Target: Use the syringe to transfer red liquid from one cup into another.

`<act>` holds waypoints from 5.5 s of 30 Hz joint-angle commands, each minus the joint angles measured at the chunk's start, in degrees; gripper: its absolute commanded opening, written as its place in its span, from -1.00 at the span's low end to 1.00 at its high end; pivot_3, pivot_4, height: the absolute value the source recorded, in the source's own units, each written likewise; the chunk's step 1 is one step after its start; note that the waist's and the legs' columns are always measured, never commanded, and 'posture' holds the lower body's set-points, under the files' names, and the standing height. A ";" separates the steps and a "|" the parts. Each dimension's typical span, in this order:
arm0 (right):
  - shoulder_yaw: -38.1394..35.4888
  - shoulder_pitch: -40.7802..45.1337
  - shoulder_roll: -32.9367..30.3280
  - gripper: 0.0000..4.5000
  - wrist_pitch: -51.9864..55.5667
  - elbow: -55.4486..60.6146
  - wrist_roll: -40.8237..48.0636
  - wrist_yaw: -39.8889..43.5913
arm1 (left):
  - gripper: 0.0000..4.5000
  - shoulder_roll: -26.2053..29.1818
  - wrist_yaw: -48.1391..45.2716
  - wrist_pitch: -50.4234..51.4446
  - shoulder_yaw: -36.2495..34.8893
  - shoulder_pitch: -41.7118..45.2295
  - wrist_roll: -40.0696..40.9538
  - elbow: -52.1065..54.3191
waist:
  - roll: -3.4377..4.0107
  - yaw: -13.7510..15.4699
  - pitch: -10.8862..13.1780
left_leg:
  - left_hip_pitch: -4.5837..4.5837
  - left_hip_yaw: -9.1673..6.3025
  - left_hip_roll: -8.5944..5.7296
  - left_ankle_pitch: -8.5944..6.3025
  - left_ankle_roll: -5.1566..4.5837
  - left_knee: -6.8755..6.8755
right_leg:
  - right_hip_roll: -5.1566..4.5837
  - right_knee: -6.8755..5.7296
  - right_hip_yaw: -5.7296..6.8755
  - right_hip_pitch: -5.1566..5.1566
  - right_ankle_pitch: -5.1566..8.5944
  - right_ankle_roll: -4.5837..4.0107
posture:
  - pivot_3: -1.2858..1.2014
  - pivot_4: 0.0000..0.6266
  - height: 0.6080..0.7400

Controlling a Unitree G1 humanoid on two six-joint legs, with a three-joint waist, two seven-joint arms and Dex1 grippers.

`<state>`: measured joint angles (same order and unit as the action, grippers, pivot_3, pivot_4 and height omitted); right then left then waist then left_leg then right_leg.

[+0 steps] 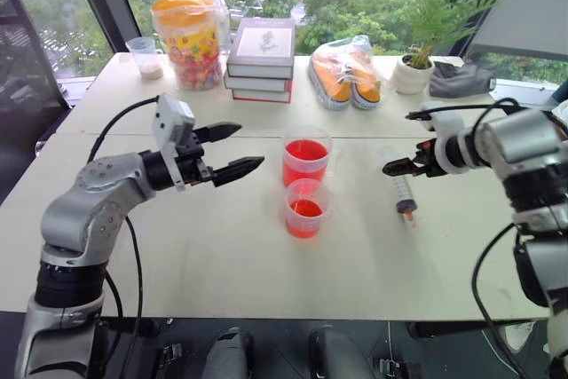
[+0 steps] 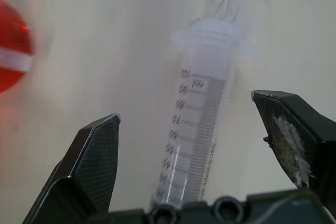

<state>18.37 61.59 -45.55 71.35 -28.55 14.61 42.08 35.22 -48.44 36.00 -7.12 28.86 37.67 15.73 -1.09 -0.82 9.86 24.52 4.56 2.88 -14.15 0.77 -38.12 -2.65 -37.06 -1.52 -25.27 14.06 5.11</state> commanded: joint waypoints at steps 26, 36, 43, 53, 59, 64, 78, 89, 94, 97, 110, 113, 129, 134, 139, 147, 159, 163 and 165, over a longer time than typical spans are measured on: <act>-13.60 6.93 9.47 -0.35 -21.61 -7.12 -8.81 -0.07 | 1.00 1.96 1.78 -1.07 -2.41 -1.16 0.75 2.67 | 0.09 -0.33 0.04 | 0.00 0.01 0.01 0.01 0.01 0.03 | 0.00 -0.13 -0.01 -0.09 -0.01 0.02 | 0.03 -0.52 1.00; -34.87 -3.00 29.09 -0.35 -36.20 27.33 12.10 -7.21 | 1.00 4.00 -2.93 -1.65 -0.69 5.59 0.01 -3.72 | 0.05 -0.23 0.03 | -0.05 -0.05 0.05 0.01 0.02 0.13 | 0.04 -0.15 0.09 -0.02 -0.02 0.03 | 0.03 -0.52 1.00; -30.55 -11.56 36.76 -0.35 -51.03 23.00 10.74 -5.93 | 1.00 3.28 -4.61 -1.84 0.52 9.76 -1.11 -6.79 | 0.00 0.09 -0.01 | -0.06 -0.06 0.00 0.02 0.03 0.03 | -0.03 -0.11 0.11 0.10 -0.01 0.03 | 0.03 -0.52 1.00; -24.78 -19.46 39.16 -0.35 -63.60 15.27 6.56 -4.50 | 1.00 -1.42 -5.84 -6.70 4.60 19.94 -5.98 -16.68 | 0.02 -0.36 0.01 | -0.08 -0.08 0.02 0.02 0.04 0.04 | 0.03 -0.18 0.10 0.05 -0.01 0.03 | 0.03 -0.52 1.00; -23.28 -20.53 38.86 -0.35 -65.29 14.33 6.01 -4.12 | 1.00 -5.79 -6.98 -11.31 6.28 26.77 -9.26 -26.29 | 0.02 -0.26 0.01 | -0.08 -0.07 0.02 0.03 0.05 0.03 | 0.03 -0.17 0.09 0.06 -0.01 0.03 | 0.03 -0.52 1.00; -21.98 -21.45 38.59 -0.35 -65.64 14.96 5.80 -3.58 | 1.00 -9.42 -8.31 -15.73 7.00 32.00 -12.24 -35.05 | 0.02 -0.19 0.01 | -0.08 -0.08 0.02 0.03 0.05 0.03 | 0.05 -0.16 0.10 0.06 -0.01 0.03 | 0.03 -0.52 1.00; -19.96 -22.29 37.52 -0.35 -65.32 16.91 5.47 -3.02 | 0.40 -15.69 -15.00 -20.41 6.76 38.84 -14.07 -49.38 | 0.02 -0.26 0.01 | -0.07 -0.08 0.01 0.03 0.05 0.03 | 0.05 -0.16 0.09 0.05 -0.01 0.04 | 0.03 -0.52 1.00; -19.27 -21.82 36.89 -0.35 -65.28 17.27 5.29 -2.35 | -0.97 -16.48 -16.64 -20.81 6.14 39.95 -14.77 -49.95 | 0.02 -0.29 0.01 | -0.07 -0.10 0.01 0.03 0.05 0.03 | 0.05 -0.16 0.09 0.05 -0.01 0.04 | 0.03 -0.52 1.00; -18.71 -21.96 36.82 -0.35 -64.86 16.91 5.01 -1.98 | -0.97 -15.70 -15.32 -21.19 4.00 42.14 -14.20 -50.61 | 0.02 -0.24 0.01 | -0.06 -0.10 0.01 0.03 0.05 0.03 | 0.05 -0.16 0.10 0.05 -0.01 0.04 | 0.03 -0.52 1.00; -18.28 -22.20 36.74 -0.35 -64.34 17.08 4.89 -1.69 | -0.97 -15.08 -14.85 -22.07 3.41 43.31 -14.35 -51.11 | 0.02 -0.27 0.01 | -0.07 -0.10 0.01 0.03 0.04 0.03 | 0.05 -0.16 0.09 0.05 -0.01 0.04 | 0.03 -0.52 1.00; -17.14 -22.69 36.46 -0.35 -63.62 14.03 4.12 -0.48 | -0.97 -13.86 -12.65 -26.09 1.82 47.53 -14.93 -55.46 | 0.02 -0.29 0.01 | -0.06 -0.10 0.01 0.03 0.04 0.03 | 0.06 -0.16 0.10 0.05 -0.01 0.04 | 0.03 -0.52 1.00; -16.97 -22.84 36.49 -0.35 -63.67 13.21 3.97 -0.25 | -0.97 -13.69 -12.55 -26.64 1.65 48.06 -15.10 -56.11 | 0.02 -0.28 0.01 | -0.06 -0.10 0.01 0.03 0.04 0.03 | 0.06 -0.16 0.10 0.05 -0.01 0.04 | 0.03 -0.52 1.00; -16.66 -22.77 36.25 -0.35 -64.02 12.11 3.64 0.03 | -0.97 -13.65 -12.19 -27.50 1.33 48.83 -15.16 -56.54 | 0.02 -0.29 0.01 | -0.06 -0.10 0.01 0.03 0.04 0.04 | 0.06 -0.16 0.10 0.05 -0.01 0.04 | 0.03 -0.52 1.00; -16.73 -22.52 36.17 -0.35 -63.84 12.37 3.73 0.03 | -0.97 -13.79 -12.13 -27.58 1.39 48.70 -15.15 -56.58 | 0.02 -0.28 0.01 | -0.06 -0.10 0.01 0.03 0.04 0.04 | 0.06 -0.16 0.09 0.05 -0.01 0.04 | 0.03 -0.52 1.00; -17.00 -22.01 35.92 -0.35 -63.71 13.10 3.94 -0.04 | -0.97 -13.91 -13.06 -26.24 1.92 47.79 -14.90 -55.72 | 0.02 -0.28 0.01 | -0.06 -0.10 0.01 0.03 0.05 0.04 | 0.06 -0.16 0.10 0.05 -0.01 0.04 | 0.03 -0.52 1.00; -18.91 -18.86 34.92 -0.35 -62.57 15.91 5.40 -1.39 | 0.24 -13.43 -14.29 -22.70 4.31 42.38 -15.59 -50.38 | 0.03 -0.36 0.02 | -0.08 -0.13 0.02 0.03 0.04 0.07 | 0.08 -0.19 0.10 0.03 -0.01 0.04 | 0.03 -0.52 1.00; -21.77 -14.84 33.48 -0.35 -61.41 18.19 7.25 -2.85 | 0.92 -7.71 -10.12 -14.96 -1.10 31.51 -10.98 -35.54 | 0.03 -0.40 0.02 | -0.07 -0.12 0.05 0.03 0.05 0.07 | 0.07 -0.19 0.10 0.01 -0.01 0.04 | 0.03 -0.52 1.00; -23.73 -13.72 31.60 -0.35 -56.40 25.02 11.54 -3.04 | 0.92 -5.86 -8.40 -11.69 -2.56 28.47 -9.36 -30.79 | 0.03 -0.23 0.02 | -0.04 -0.09 0.04 0.03 0.05 0.07 | 0.01 -0.19 0.09 0.01 -0.01 0.04 | 0.03 -0.52 1.00; -24.79 -14.85 30.13 -0.35 -50.01 31.48 17.18 -2.38 | 0.92 -5.53 -7.91 -10.56 -2.66 27.50 -8.67 -29.06 | 0.03 0.18 0.02 | -0.04 -0.10 0.04 0.03 0.05 0.04 | 0.01 -0.18 0.11 0.02 -0.01 0.04 | 0.03 -0.52 1.00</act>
<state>-5.08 46.01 -14.62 18.05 -3.42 27.17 39.21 29.07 -56.85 24.87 -8.23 55.81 27.13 -16.77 -1.06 -0.64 9.88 24.48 4.44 2.92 -14.12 0.82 -38.08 -2.65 -37.24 -1.39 -25.22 14.05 5.16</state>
